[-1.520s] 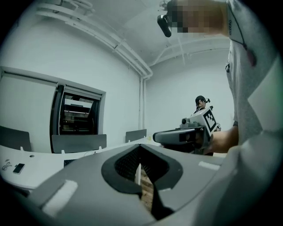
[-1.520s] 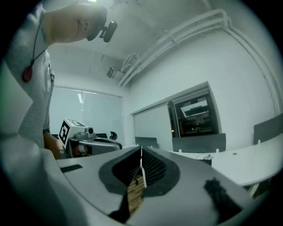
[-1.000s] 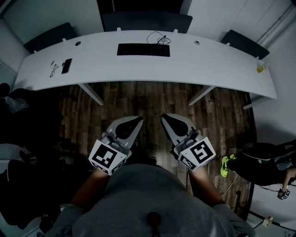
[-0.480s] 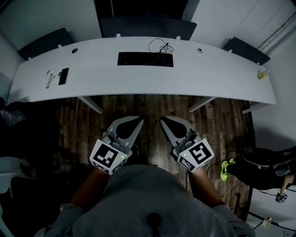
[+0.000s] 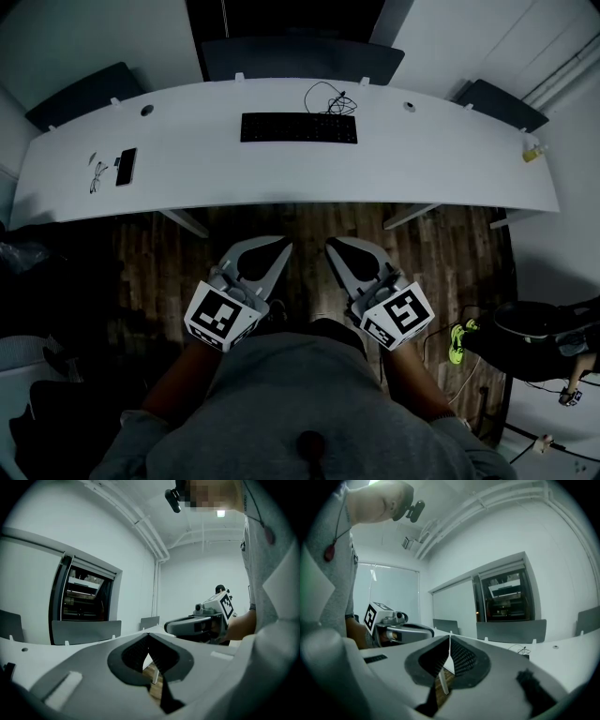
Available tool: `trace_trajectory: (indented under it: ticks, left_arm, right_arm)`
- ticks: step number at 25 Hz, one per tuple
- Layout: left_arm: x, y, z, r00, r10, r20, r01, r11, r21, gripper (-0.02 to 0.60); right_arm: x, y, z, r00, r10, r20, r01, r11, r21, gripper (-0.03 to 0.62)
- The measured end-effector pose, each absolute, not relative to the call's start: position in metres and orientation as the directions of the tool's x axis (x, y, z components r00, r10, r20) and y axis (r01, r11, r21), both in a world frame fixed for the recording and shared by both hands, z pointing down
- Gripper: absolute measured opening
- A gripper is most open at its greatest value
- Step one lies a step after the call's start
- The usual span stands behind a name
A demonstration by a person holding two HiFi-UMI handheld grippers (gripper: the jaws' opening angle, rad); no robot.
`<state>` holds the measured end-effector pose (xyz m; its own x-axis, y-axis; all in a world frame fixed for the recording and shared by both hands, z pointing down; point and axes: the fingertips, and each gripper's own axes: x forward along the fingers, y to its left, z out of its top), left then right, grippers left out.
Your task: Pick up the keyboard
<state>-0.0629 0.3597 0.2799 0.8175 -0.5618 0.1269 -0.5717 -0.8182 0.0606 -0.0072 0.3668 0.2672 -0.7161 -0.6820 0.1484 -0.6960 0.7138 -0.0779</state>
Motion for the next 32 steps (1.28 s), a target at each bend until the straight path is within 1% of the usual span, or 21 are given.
trace_trajectory:
  ticks: [5, 14, 20, 24, 32]
  left_arm:
    - [-0.071, 0.341, 0.281, 0.812, -0.570, 0.125, -0.580, -0.811, 0.068, 0.006]
    - [-0.071, 0.296, 0.300, 0.780, -0.605, 0.158, -0.620, -0.782, 0.065, 0.006]
    - [-0.054, 0.248, 0.298, 0.767, -0.618, 0.173, -0.635, -0.770, 0.064, 0.006]
    - [-0.041, 0.212, 0.297, 0.764, -0.622, 0.169, -0.636, -0.771, 0.035, 0.006]
    - [-0.022, 0.158, 0.297, 0.729, -0.657, 0.191, -0.674, -0.738, 0.039, 0.006]
  right_arm:
    - [-0.009, 0.349, 0.273, -0.715, -0.681, 0.159, -0.698, 0.710, -0.093, 0.015]
    - [0.000, 0.301, 0.291, -0.734, -0.657, 0.173, -0.677, 0.728, -0.109, 0.015]
    - [0.010, 0.249, 0.288, -0.756, -0.635, 0.159, -0.652, 0.750, -0.107, 0.015]
    - [0.024, 0.212, 0.292, -0.763, -0.624, 0.168, -0.644, 0.755, -0.120, 0.015]
    - [0.045, 0.153, 0.293, -0.790, -0.591, 0.163, -0.611, 0.779, -0.138, 0.015]
